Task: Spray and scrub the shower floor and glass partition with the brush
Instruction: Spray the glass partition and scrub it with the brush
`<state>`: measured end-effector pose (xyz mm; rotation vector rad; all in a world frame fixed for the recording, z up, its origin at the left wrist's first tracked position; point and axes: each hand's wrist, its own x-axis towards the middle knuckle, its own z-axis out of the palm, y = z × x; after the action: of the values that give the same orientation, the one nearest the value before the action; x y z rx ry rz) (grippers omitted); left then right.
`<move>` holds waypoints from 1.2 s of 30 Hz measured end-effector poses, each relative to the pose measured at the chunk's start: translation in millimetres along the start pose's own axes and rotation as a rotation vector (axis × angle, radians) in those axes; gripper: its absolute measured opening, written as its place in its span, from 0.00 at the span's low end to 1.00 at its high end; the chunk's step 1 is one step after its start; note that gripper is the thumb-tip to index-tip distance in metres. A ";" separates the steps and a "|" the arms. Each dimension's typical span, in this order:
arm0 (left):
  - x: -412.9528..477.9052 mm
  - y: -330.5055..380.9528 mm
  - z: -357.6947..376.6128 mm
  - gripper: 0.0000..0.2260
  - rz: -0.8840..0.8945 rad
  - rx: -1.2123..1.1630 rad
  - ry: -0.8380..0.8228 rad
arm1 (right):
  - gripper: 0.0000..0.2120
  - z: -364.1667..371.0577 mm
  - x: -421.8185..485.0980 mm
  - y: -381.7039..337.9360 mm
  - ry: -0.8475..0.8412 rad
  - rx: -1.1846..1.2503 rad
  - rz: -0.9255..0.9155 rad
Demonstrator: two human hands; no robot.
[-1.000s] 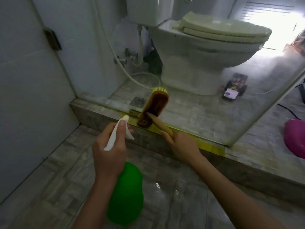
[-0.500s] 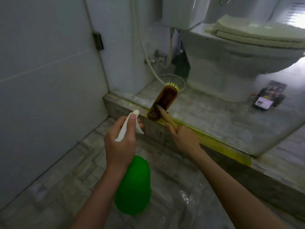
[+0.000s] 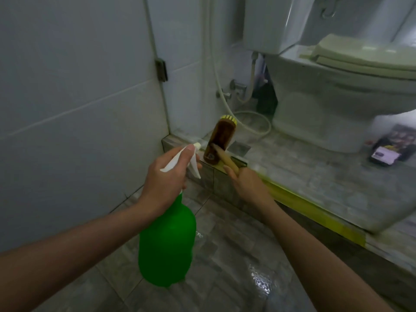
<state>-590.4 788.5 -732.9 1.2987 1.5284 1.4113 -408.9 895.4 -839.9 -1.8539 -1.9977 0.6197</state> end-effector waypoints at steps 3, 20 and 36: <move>3.1 -11.8 -11.4 0.13 -0.020 -0.023 -0.022 | 0.31 -14.0 -40.7 41.6 0.073 0.024 0.097; 18.2 -82.0 -41.1 0.13 -0.003 -0.089 0.142 | 0.28 8.1 -33.6 27.2 0.100 0.142 0.110; 5.2 -88.1 -25.5 0.13 0.028 -0.068 0.020 | 0.27 31.3 -111.5 49.8 0.196 0.834 0.469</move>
<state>-635.0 793.2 -813.0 1.2727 1.4677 1.4854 -373.7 784.4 -888.2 -1.7136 -0.9243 1.1282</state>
